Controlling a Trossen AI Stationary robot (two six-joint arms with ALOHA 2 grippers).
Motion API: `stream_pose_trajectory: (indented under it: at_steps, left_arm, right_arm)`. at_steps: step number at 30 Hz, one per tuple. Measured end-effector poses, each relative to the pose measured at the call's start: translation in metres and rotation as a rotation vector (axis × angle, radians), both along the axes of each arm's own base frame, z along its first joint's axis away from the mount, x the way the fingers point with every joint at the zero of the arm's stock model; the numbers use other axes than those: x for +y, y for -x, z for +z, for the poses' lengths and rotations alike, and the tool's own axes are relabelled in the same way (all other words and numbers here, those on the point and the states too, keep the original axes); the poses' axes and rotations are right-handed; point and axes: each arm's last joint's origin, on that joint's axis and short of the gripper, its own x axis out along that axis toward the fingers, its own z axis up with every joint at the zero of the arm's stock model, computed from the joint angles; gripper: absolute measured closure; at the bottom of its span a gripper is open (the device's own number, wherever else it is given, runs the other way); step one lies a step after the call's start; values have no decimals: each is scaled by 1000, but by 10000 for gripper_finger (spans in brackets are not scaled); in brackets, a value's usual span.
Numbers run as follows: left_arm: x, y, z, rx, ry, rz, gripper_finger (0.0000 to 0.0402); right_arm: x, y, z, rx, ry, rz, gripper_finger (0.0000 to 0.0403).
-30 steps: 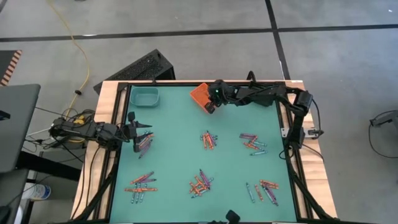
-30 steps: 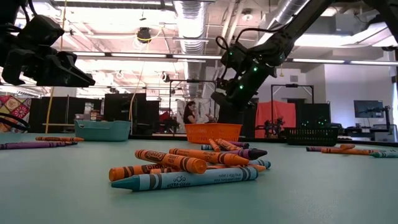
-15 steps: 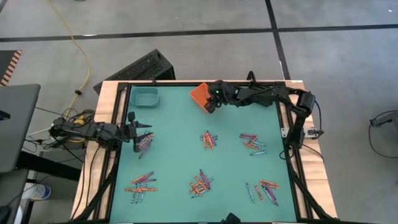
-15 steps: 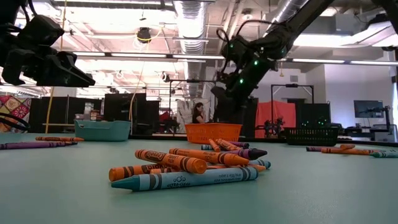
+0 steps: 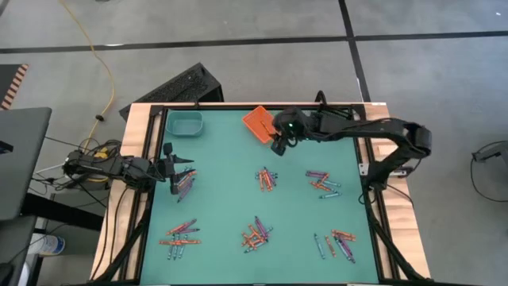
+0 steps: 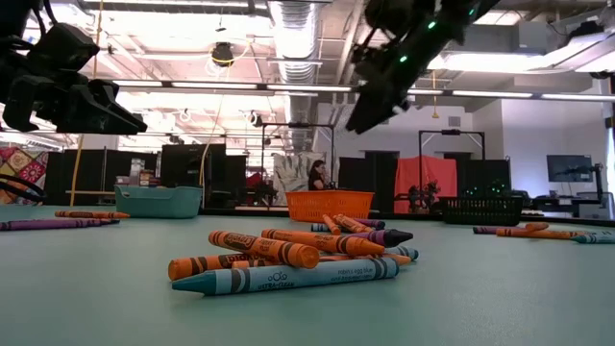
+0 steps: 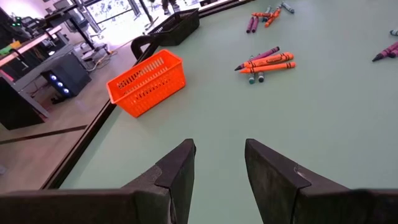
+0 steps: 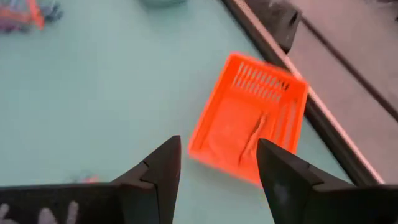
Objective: Sort crayons
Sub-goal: Put the orange crayon into the orange bin
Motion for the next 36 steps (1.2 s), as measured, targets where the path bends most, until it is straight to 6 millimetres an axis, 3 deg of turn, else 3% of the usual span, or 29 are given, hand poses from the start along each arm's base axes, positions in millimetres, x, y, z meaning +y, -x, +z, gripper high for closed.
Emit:
stream_pose_trajectory:
  at_steps: [7,14,29,36]
  left_arm:
    - [0,0,0,0,0,0,269]
    - [0,0,0,0,0,0,269]
    - [0,0,0,0,0,0,269]
    - [0,0,0,0,0,0,269]
  right_arm:
    - [34,29,9,162,-80,41,211]
    - [63,47,-2,390,-175,33,211]
    - [109,36,-50,708,-198,66,211]
    - [132,42,-67,882,-173,63,211]
